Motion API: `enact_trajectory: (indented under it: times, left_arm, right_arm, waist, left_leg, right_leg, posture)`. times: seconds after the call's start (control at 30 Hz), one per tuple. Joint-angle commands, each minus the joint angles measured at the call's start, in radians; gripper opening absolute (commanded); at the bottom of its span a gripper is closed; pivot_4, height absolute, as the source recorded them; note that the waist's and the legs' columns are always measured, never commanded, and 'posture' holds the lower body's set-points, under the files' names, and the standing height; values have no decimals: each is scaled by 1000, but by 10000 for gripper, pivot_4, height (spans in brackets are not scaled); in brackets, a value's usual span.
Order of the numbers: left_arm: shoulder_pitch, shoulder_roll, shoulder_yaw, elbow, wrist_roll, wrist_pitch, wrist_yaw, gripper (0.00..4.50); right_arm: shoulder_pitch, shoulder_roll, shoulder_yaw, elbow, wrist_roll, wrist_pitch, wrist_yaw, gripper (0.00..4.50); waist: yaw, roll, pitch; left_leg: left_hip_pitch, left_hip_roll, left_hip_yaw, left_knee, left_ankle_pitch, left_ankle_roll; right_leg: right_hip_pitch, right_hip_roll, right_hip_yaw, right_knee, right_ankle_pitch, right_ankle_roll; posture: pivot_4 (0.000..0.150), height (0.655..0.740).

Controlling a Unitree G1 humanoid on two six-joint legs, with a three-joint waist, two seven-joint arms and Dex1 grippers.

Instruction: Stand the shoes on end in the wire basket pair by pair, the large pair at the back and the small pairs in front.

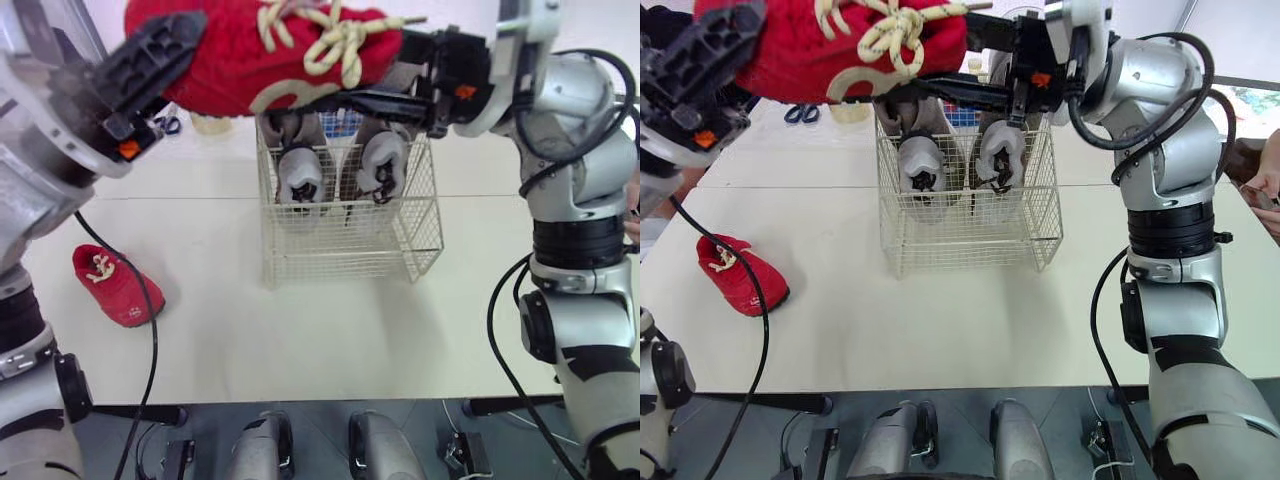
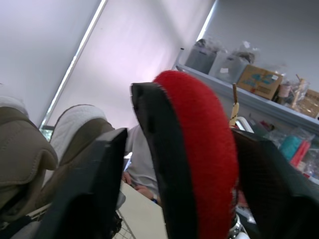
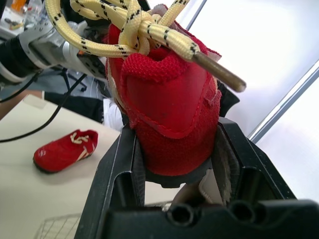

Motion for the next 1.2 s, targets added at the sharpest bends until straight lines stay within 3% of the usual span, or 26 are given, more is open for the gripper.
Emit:
enact_trajectory:
  times: [0.03, 0.07, 0.1, 0.2, 0.23, 0.27, 0.37, 0.4, 0.5, 0.67, 0.83, 1.2]
  left_arm:
    - [1, -4, 17, -25, -25, -14, -11, 11806]
    - [3, -6, 18, -25, -26, -16, -10, 6583]
    - [5, -10, 18, -26, -25, -18, -9, 4513]
    - [14, -45, 28, -46, -17, -56, 19, 2956]
    - [22, -72, 40, -61, -25, -84, 39, 2956]
    - [32, -94, 50, -76, -28, -107, 51, 2956]
    - [70, -171, 62, -137, 25, -182, 72, 2956]
    - [78, -206, 61, -159, 52, -218, 76, 2956]
    - [36, -334, 39, -185, 161, -350, 102, 2956]
    - [-46, -491, -16, -178, 308, -475, 105, 2956]
    - [-54, -555, -74, -150, 366, -475, 76, 2956]
    - [56, -608, -186, -170, 479, -418, 47, 2956]
  right_arm:
    - [-16, -5, -29, -33, -5, -12, -6, 14988]
    - [-14, -6, -29, -35, -5, -9, -7, 14988]
    - [-11, -7, -31, -36, -5, -5, -11, 14988]
    - [16, -6, -55, -47, 23, 55, -52, 14988]
    - [35, 4, -86, -55, 76, 117, -84, 24488]
    - [50, 14, -117, -58, 120, 166, -118, 27084]
    - [97, 81, -232, -43, 250, 282, -279, 42570]
    - [120, 119, -279, -40, 304, 321, -355, 44384]
    - [208, 262, -372, -100, 499, 432, -575, 44384]
    - [265, 496, -369, -233, 717, 480, -848, 44384]
    - [245, 633, -287, -284, 729, 440, -920, 44384]
    - [165, 640, -253, -259, 667, 320, -893, 44384]
  waist:
    - [-1, 0, 0]
    - [-1, 0, 0]
    - [-1, 0, 0]
    - [-1, 0, 0]
    - [1, 0, 0]
    - [3, -1, 0]
    - [7, -3, 0]
    - [10, -3, 0]
    - [22, -3, -1]
    - [20, -2, -1]
    - [21, -3, -1]
    - [20, -3, -1]
  left_leg:
    - [0, 0, 0, 0, 0, 0]
    - [0, 0, 0, 0, 0, 0]
    - [0, 0, 0, 0, 0, 0]
    - [0, 0, 0, 1, 0, 0]
    - [0, 0, 0, 1, 0, 0]
    - [0, 0, 0, 1, 0, 0]
    - [0, 0, -1, 1, 0, 0]
    - [0, 0, 0, 1, 0, -1]
    - [0, 0, -1, 1, 0, -1]
    - [0, 1, -1, 1, 1, 1]
    - [-1, 0, -1, 1, 1, 3]
    - [-1, 0, -2, 2, 1, 4]
  right_leg:
    - [0, 0, 0, 0, 0, 0]
    - [0, 0, 0, 0, 0, 0]
    - [0, 0, 0, 0, 0, 0]
    - [0, 0, 0, 0, 0, 0]
    - [0, 0, 0, 0, 0, 0]
    - [1, 0, 0, 0, 0, 0]
    - [1, -1, 0, 0, 0, -1]
    - [1, -2, 0, 0, 0, -1]
    - [2, -3, 0, -1, -1, -4]
    - [1, 1, 0, 0, 0, -4]
    - [2, 1, -1, -1, 1, -1]
    - [2, 1, -1, -2, 2, 0]
  posture:
    - [1500, 7400]
    - [1500, 7400]
    - [1500, 7400]
    - [1500, 7400]
    - [1500, 7400]
    - [1500, 7400]
    - [1500, 7400]
    - [1500, 7400]
    - [1500, 7400]
    - [1500, 7400]
    - [1500, 7400]
    - [1500, 7400]
